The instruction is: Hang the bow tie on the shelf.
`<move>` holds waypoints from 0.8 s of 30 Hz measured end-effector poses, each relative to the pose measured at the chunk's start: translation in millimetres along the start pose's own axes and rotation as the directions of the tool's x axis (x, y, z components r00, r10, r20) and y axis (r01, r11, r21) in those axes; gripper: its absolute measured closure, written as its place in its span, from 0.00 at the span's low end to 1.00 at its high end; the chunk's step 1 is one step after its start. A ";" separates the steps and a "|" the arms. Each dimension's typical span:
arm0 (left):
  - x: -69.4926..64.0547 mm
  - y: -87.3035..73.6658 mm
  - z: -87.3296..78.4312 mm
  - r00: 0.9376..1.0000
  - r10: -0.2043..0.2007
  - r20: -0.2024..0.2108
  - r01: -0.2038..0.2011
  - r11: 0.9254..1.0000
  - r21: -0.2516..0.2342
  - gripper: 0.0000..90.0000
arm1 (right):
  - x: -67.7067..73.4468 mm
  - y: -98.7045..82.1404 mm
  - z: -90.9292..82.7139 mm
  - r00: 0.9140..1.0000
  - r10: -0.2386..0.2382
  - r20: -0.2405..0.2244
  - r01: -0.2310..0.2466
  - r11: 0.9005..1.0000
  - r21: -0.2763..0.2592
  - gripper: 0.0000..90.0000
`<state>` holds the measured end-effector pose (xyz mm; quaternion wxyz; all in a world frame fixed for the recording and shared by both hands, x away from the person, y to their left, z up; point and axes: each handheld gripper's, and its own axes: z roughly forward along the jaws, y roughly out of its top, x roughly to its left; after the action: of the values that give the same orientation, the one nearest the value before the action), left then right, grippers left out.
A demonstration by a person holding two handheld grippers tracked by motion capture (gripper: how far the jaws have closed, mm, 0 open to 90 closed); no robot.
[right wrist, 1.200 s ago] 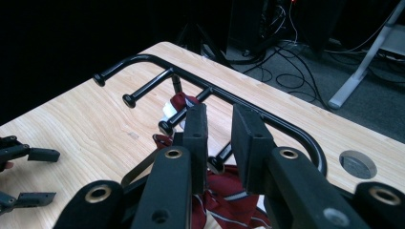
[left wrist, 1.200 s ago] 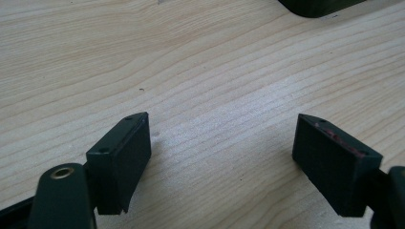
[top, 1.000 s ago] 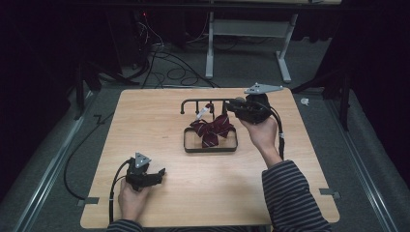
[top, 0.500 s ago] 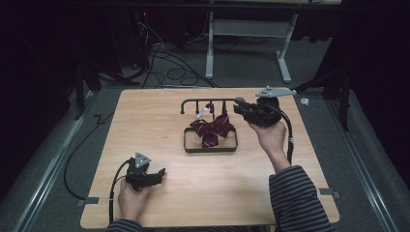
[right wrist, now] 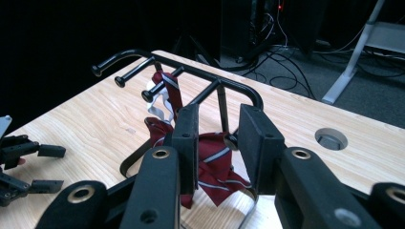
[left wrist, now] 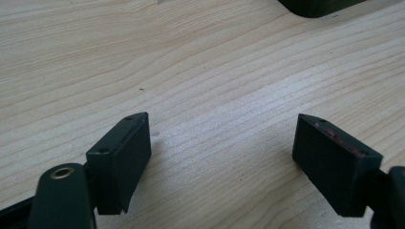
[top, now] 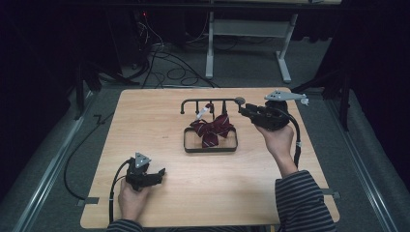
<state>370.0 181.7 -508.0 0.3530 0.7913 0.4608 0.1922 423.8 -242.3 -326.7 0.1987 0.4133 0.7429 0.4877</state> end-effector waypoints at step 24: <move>0.0 0.0 0.0 1.000 0.000 0.000 0.000 1.000 0.000 0.24 | -12.8 -25.9 -33.6 0.999 0.039 0.030 -0.038 0.999 -0.029 0.77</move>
<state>370.0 181.6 -508.0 0.3529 0.7912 0.4609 0.1923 396.8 -276.2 -336.1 0.2065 0.4319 0.7246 0.4957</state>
